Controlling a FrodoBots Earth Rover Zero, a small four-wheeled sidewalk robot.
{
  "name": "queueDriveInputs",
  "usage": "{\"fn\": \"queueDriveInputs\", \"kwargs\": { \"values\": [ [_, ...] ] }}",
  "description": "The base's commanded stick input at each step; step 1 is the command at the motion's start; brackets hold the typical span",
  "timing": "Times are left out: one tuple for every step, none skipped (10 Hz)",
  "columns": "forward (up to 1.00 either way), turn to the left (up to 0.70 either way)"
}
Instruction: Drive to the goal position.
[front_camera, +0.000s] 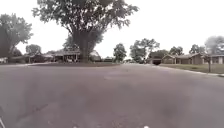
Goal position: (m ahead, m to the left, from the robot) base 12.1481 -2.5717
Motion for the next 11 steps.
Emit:
{"fn": "queueDriveInputs", "kwargs": {
  "values": [
    [0.7, 0.0],
    [0.7, 0.0],
    [0.7, 0.0],
    [0.7, 0.0],
    [0.7, 0.0],
    [0.7, 0.0],
    [0.7, 0.0],
    [0.7, 0.0],
    [0.7, 0.0],
    [0.7, 0.0],
    [0.7, 0.0]
  ]
}}
